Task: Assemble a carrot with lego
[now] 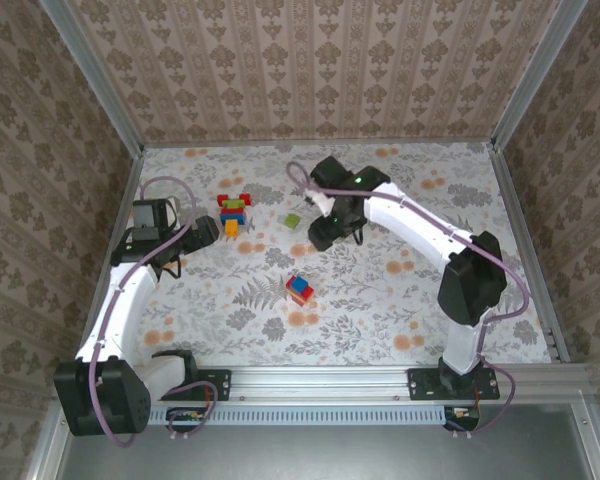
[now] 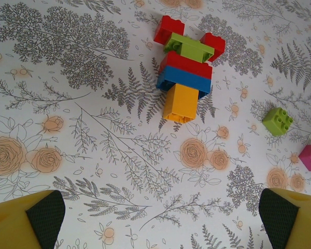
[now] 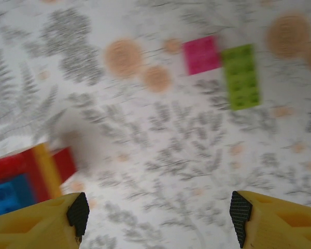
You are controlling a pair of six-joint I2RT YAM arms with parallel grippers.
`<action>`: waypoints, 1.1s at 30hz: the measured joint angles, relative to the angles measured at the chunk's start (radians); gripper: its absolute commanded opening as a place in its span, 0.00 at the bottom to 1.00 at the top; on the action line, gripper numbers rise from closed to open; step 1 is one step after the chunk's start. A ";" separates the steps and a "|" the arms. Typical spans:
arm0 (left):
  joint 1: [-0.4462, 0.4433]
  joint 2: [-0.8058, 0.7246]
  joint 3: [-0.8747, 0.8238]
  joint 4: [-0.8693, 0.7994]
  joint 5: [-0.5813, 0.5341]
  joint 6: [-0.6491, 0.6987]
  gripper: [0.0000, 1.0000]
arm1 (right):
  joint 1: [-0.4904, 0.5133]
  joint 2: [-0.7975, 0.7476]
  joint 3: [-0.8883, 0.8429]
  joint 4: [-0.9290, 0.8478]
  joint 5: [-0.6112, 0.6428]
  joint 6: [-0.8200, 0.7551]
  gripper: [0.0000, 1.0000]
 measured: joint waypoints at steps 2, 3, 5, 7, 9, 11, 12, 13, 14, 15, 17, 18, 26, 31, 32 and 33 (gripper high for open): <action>-0.003 0.000 0.000 0.000 0.000 0.000 1.00 | -0.051 0.052 0.032 0.012 0.008 -0.040 0.75; -0.004 0.000 0.000 0.000 0.000 0.000 1.00 | -0.071 0.084 0.051 0.017 0.011 -0.061 0.75; -0.004 0.000 0.000 0.000 0.000 0.000 1.00 | -0.100 0.155 0.093 0.023 0.019 -0.106 0.75; -0.004 0.000 0.000 0.000 0.000 0.000 1.00 | -0.119 0.232 0.134 0.026 0.022 -0.156 0.75; -0.004 0.000 0.000 0.000 0.000 0.000 1.00 | -0.129 0.293 0.162 0.023 0.022 -0.193 0.75; -0.004 0.000 0.000 0.000 0.000 0.000 1.00 | -0.138 0.342 0.187 0.022 0.022 -0.222 0.75; -0.004 0.000 0.000 0.000 0.000 0.000 1.00 | -0.145 0.363 0.200 0.021 0.021 -0.234 0.75; -0.004 0.000 0.000 0.000 0.000 0.000 1.00 | -0.150 0.379 0.210 0.021 0.019 -0.242 0.75; -0.004 0.000 0.000 0.000 0.000 0.000 1.00 | -0.154 0.387 0.216 0.022 0.017 -0.249 0.75; -0.004 0.000 0.000 0.000 0.000 0.000 1.00 | -0.159 0.393 0.218 0.022 0.013 -0.259 0.75; -0.004 0.000 0.000 0.000 0.000 0.000 1.00 | -0.166 0.402 0.231 0.018 0.006 -0.267 0.75; -0.004 0.000 0.001 0.000 0.000 0.001 1.00 | -0.169 0.406 0.241 0.018 0.001 -0.271 0.75; -0.004 0.000 0.001 0.000 0.000 0.003 1.00 | -0.175 0.472 0.286 0.015 -0.019 -0.285 0.73; -0.004 0.000 0.001 0.000 0.000 0.003 1.00 | -0.175 0.489 0.286 0.002 -0.038 -0.285 0.73; -0.004 0.000 0.001 0.000 0.000 0.003 1.00 | -0.175 0.490 0.288 0.001 -0.039 -0.285 0.72; -0.004 0.000 0.001 0.000 0.000 0.003 1.00 | -0.175 0.491 0.293 -0.002 -0.039 -0.285 0.71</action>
